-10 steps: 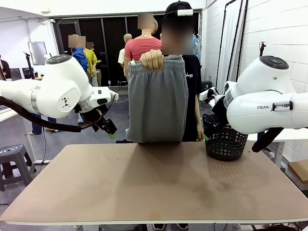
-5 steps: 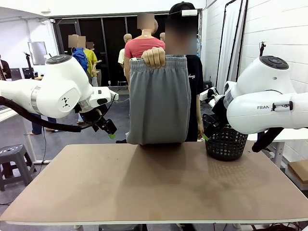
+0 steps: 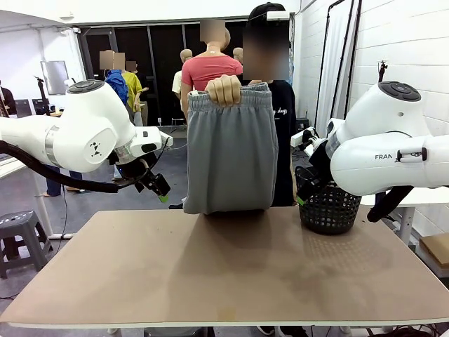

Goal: Fold the training pants.
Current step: Grab both ends of the Training pants handed by a person.

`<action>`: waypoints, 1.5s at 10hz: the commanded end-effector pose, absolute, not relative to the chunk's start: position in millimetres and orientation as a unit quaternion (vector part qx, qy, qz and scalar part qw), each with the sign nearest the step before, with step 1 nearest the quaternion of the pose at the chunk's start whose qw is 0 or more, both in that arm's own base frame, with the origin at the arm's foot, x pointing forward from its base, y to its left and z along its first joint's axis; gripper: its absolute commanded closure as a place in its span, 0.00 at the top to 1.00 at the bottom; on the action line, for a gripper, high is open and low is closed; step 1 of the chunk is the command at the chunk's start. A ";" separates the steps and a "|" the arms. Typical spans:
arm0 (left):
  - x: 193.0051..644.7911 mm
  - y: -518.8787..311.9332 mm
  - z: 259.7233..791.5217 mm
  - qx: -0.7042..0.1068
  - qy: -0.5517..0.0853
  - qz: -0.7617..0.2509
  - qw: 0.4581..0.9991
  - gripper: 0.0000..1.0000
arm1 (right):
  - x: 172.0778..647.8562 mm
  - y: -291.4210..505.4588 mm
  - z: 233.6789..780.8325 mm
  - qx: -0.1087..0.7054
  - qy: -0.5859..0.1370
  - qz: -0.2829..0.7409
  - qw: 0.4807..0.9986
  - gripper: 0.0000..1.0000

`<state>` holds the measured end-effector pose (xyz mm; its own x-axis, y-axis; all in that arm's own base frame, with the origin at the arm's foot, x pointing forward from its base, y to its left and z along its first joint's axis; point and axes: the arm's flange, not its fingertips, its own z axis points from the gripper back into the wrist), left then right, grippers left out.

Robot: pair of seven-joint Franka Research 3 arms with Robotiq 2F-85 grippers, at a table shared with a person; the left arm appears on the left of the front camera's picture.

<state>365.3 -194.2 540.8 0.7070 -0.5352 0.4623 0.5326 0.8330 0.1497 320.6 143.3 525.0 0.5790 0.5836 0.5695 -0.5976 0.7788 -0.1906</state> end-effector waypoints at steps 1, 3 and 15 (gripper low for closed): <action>364.7 -193.5 541.3 0.002 -0.255 -0.292 0.922 1.00 | 321.2 144.4 525.5 0.012 -0.321 0.332 0.887 1.00; 364.7 -193.5 541.3 0.002 -0.255 -0.292 0.922 1.00 | 321.2 144.4 525.5 0.012 -0.321 0.332 0.887 1.00; 396.3 -174.9 553.3 0.073 -0.205 -0.599 0.771 1.00 | 361.2 112.5 538.3 -0.068 -0.290 0.607 0.737 1.00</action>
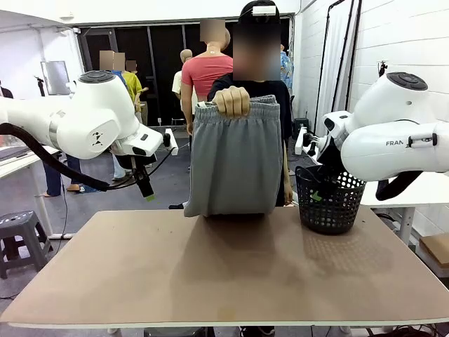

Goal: Fold the training pants.
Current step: Grab both ends of the Training pants handed by a person.

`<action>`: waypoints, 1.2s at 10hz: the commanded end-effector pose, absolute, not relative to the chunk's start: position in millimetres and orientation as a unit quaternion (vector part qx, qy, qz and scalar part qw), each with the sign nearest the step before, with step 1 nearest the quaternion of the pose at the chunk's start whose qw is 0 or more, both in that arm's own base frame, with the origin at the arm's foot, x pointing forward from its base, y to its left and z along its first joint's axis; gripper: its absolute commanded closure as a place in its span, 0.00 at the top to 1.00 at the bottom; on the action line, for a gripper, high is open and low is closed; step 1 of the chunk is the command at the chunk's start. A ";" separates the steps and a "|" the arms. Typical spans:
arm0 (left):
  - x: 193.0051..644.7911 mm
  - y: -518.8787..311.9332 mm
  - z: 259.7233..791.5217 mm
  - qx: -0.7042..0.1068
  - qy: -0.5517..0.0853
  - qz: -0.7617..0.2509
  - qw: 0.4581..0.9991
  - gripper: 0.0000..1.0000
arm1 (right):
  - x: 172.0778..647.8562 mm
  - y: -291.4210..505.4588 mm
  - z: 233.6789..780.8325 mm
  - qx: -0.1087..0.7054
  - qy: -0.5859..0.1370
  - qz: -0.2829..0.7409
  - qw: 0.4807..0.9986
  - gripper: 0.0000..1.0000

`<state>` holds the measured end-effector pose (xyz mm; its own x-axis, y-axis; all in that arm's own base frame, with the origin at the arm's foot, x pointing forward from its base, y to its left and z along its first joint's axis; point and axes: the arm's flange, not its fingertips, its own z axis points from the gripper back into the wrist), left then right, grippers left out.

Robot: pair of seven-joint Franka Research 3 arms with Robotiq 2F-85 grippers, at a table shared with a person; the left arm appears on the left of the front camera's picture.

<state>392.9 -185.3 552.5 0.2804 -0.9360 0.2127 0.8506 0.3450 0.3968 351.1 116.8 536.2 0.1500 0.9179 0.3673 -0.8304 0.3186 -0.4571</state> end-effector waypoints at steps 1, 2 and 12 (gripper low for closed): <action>398.5 -172.4 552.1 0.062 -0.197 -0.621 0.756 1.00 | 364.7 111.6 536.6 -0.069 -0.281 0.620 0.730 1.00; 401.2 -169.6 549.4 0.050 -0.179 -0.658 0.730 1.00 | 368.5 113.1 535.8 -0.066 -0.280 0.629 0.722 1.00; 451.6 -172.5 529.6 0.086 -0.177 -0.711 0.675 1.00 | 408.2 103.5 513.3 -0.078 -0.321 0.647 0.687 1.00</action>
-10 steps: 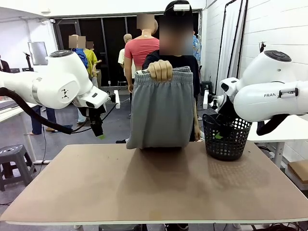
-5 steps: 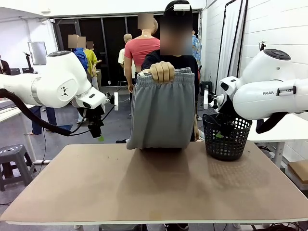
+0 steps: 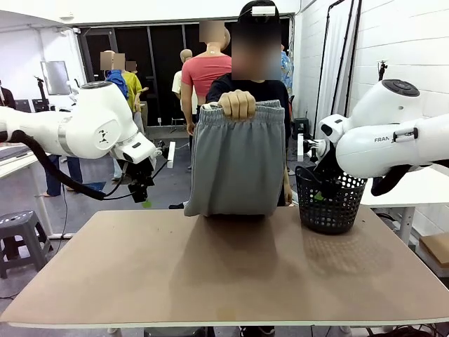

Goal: Fold the training pants.
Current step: Grab both ends of the Training pants handed by a person.

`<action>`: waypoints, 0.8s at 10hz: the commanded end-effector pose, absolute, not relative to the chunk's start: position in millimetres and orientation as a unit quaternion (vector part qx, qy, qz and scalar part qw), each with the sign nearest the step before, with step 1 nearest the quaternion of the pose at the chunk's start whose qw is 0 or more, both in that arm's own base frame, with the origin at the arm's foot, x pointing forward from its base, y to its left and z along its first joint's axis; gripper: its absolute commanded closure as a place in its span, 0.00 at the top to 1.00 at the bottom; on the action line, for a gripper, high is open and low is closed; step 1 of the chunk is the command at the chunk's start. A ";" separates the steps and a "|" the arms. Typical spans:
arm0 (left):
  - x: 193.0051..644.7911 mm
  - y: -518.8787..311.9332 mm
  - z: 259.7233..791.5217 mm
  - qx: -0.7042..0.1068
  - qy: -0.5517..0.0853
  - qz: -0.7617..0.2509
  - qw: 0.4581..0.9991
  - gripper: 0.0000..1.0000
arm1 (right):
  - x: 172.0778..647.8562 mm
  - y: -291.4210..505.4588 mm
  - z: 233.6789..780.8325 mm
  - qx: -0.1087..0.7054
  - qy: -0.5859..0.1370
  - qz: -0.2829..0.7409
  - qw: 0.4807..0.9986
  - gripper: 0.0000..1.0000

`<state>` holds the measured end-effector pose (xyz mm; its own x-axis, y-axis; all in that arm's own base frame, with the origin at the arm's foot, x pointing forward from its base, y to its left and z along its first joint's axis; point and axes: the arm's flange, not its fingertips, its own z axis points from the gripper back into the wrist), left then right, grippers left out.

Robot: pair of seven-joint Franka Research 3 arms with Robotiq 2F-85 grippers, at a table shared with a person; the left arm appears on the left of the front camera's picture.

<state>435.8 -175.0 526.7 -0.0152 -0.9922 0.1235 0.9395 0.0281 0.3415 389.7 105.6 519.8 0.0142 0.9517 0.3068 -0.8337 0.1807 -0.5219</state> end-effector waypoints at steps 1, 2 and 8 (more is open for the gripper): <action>459.5 -172.8 527.7 0.088 -0.189 -0.723 0.658 1.00 | 413.3 105.1 507.8 -0.071 -0.316 0.656 0.681 1.00; 465.7 -171.3 526.7 0.079 -0.210 -0.729 0.646 1.00 | 416.6 106.1 503.9 -0.054 -0.319 0.662 0.676 1.00; 482.6 -168.6 514.5 -0.011 -0.328 -0.733 0.596 1.00 | 428.8 111.2 483.9 0.024 -0.401 0.638 0.657 1.00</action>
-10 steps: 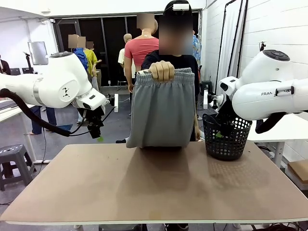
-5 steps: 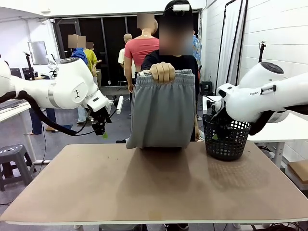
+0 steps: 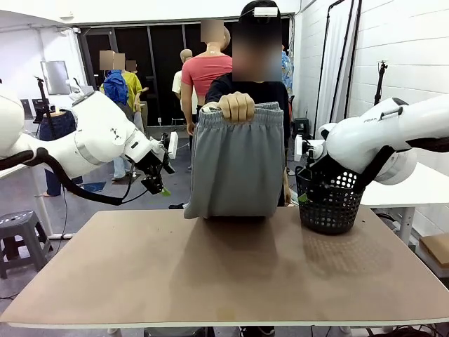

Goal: Fold the training pants.
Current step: Grab both ends of the Training pants handed by a person.

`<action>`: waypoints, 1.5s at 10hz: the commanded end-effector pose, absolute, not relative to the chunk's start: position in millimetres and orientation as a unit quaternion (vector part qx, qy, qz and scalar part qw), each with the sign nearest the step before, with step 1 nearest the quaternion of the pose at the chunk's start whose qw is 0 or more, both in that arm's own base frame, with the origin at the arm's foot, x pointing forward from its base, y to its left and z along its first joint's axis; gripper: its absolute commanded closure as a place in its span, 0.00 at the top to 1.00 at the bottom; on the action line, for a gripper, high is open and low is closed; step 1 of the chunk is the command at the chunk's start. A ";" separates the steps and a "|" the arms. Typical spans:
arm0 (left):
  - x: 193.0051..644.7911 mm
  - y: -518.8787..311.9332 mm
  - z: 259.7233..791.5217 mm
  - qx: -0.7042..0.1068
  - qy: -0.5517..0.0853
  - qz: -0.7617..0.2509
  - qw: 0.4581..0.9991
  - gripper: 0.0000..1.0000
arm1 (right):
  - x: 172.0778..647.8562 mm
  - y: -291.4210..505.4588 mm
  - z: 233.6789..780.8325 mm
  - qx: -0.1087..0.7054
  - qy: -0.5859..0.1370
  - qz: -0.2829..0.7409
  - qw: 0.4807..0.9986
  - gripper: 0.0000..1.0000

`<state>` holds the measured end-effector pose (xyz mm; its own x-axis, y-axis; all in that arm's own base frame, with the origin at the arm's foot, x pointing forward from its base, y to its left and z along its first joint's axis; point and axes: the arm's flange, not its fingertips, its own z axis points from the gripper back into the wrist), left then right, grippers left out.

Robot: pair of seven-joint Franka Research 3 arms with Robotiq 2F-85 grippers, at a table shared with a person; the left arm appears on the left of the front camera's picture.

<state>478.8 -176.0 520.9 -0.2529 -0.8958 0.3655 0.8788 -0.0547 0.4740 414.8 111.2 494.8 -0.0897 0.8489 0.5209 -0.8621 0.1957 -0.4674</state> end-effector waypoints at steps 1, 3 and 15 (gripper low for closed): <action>482.5 -169.3 514.2 -0.026 -0.337 -0.733 0.590 1.00 | 430.5 112.5 481.8 0.033 -0.407 0.635 0.655 1.00; 484.0 -170.8 513.3 -0.055 -0.367 -0.727 0.577 1.00 | 433.4 114.7 481.4 0.066 -0.435 0.629 0.641 1.00; 435.4 -212.0 517.3 -0.186 -0.438 -0.692 0.544 1.00 | 428.7 130.2 479.9 0.199 -0.466 0.632 0.586 1.00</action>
<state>445.1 -214.4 521.0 -0.3223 -0.6129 0.7215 0.9254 -0.0435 0.3764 421.1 128.6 484.7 -0.2168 0.5622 0.7981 -0.9306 0.1280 -0.3429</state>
